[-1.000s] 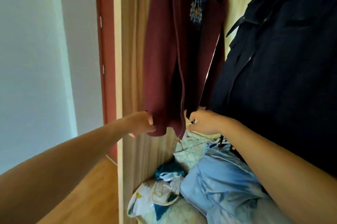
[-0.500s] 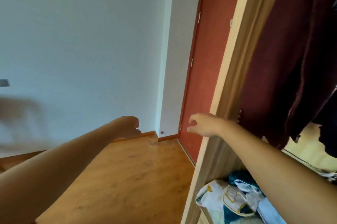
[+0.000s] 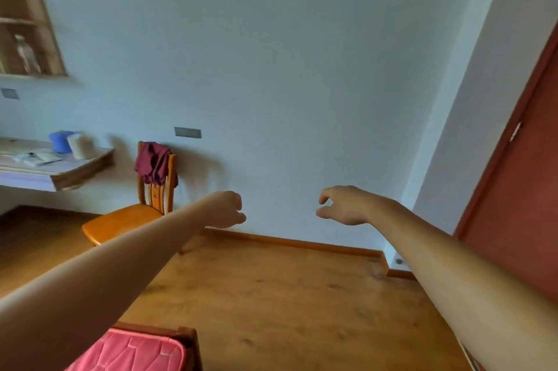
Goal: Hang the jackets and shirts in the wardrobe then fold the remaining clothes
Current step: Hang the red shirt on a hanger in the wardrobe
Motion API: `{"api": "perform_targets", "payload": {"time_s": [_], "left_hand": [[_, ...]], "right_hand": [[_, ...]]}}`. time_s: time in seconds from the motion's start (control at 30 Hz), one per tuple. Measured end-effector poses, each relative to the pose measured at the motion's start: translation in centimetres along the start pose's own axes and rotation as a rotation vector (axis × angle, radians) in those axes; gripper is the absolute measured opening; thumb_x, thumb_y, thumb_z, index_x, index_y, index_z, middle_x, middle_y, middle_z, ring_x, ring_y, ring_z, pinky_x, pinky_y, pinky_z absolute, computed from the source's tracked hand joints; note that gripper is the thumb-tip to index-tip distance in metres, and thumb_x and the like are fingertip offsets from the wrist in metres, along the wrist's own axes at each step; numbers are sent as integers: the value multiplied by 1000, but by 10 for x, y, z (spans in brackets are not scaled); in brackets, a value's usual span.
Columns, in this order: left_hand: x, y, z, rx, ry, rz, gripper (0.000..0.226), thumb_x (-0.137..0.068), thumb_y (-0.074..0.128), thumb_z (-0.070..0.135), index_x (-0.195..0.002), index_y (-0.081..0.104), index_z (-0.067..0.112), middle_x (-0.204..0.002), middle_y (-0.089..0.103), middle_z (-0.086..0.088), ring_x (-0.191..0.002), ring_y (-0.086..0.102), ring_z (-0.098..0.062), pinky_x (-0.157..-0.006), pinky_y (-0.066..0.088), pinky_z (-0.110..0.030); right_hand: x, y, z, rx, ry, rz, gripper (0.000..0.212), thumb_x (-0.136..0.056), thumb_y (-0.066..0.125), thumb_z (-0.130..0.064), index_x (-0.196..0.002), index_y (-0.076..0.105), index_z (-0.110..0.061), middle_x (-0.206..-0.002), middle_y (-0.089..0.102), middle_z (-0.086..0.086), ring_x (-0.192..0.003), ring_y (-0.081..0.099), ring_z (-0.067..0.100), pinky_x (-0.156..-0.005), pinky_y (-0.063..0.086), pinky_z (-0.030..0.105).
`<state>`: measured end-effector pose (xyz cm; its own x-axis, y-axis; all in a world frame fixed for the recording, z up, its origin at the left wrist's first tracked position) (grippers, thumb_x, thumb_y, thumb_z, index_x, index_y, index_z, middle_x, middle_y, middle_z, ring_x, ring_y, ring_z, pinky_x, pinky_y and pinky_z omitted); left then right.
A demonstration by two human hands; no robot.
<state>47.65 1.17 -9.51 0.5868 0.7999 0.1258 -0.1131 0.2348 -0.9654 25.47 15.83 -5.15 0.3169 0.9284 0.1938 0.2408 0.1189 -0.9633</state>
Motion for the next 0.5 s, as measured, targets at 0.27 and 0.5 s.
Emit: {"api": "perform_targets", "payload": {"time_s": [0.27,0.5], "left_hand": [[-67,-21,-116,70,-189,25,42,-94,63,36,-131,60,17,-110,63,3,-98,63,-15,-90,56,-31],[-143,-25,-163,70,-327,50,37,-95,63,34,-128,61,17,-118,65,-2,-103,63,-16,-88,55,-30]], "right_hand": [[-140,2,-82,8,-185,-72,48,-102,52,-45,-144,48,-24,-147,50,5,-126,53,24,-91,40,31],[-263,1,-114,23,-342,-113,48,-101,52,-45,-145,48,-24,-147,51,6,-127,53,24,-93,42,32]]}}
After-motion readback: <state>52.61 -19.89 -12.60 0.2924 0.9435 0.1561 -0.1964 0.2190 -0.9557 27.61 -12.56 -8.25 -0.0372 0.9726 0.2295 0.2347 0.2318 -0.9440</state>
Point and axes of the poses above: each hand's wrist, its own x-axis away from the middle knuckle, its own y-axis out of the palm, z = x × y, the point moved 4 cm from there along -x, towards the middle knuckle
